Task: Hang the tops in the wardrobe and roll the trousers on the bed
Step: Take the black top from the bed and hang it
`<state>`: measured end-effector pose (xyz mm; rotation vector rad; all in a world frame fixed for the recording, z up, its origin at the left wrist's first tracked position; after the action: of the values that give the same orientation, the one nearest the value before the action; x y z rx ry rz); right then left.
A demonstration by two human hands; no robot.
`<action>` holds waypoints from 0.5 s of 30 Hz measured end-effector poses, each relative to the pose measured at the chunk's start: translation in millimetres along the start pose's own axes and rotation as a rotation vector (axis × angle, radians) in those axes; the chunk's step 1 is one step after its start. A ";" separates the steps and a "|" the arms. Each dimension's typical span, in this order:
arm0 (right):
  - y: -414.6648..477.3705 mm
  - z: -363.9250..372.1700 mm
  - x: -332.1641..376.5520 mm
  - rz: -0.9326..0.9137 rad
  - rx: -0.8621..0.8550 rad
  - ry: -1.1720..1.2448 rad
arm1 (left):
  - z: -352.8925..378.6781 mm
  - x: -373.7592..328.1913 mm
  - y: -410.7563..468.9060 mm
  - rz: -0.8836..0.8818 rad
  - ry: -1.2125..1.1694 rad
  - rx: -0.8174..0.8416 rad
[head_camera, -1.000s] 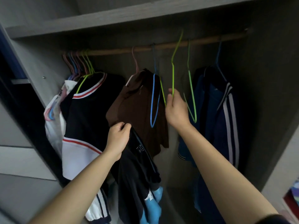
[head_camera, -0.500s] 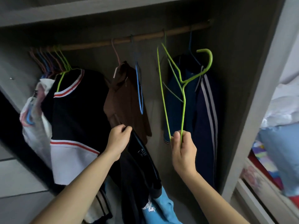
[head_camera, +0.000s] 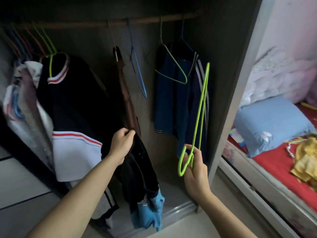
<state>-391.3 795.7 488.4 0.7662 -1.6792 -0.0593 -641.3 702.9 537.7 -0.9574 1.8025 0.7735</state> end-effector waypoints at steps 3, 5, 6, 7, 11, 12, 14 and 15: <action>-28.2 -19.2 -8.1 0.071 -0.113 -0.099 | 7.7 12.3 -14.0 -0.005 0.041 0.023; -37.3 -32.9 -7.4 0.066 -0.130 -0.120 | 11.5 17.3 -20.0 0.004 0.099 0.030; -40.0 -39.7 -7.0 0.016 -0.100 -0.147 | 13.0 18.7 -21.3 0.012 0.135 0.031; -42.7 -46.2 -6.1 -0.036 -0.051 -0.175 | 14.1 19.3 -22.0 0.015 0.174 0.027; -51.9 -66.5 -11.2 -0.095 0.172 -0.231 | 14.2 20.8 -22.9 -0.017 0.291 -0.043; -53.9 -69.5 -12.8 -0.100 0.214 -0.244 | 14.6 21.4 -23.3 -0.026 0.286 -0.051; -54.8 -75.2 -15.3 -0.101 0.273 -0.294 | 16.3 15.9 -26.4 -0.017 0.299 -0.061; -53.4 -77.1 -16.3 -0.098 0.299 -0.322 | 18.4 11.1 -28.5 0.001 0.308 -0.054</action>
<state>-297.7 790.3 472.0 1.1096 -1.9810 0.0013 -611.8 700.7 517.7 -1.1620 2.0534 0.7073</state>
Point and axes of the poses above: each hand's wrist, its own y-axis towards the middle knuckle, its own z-axis out of the palm, x = y × z, the point moved 2 cm from there along y, towards the middle knuckle, and after that the axes turned 3 degrees about z, right-handed, at the moved point
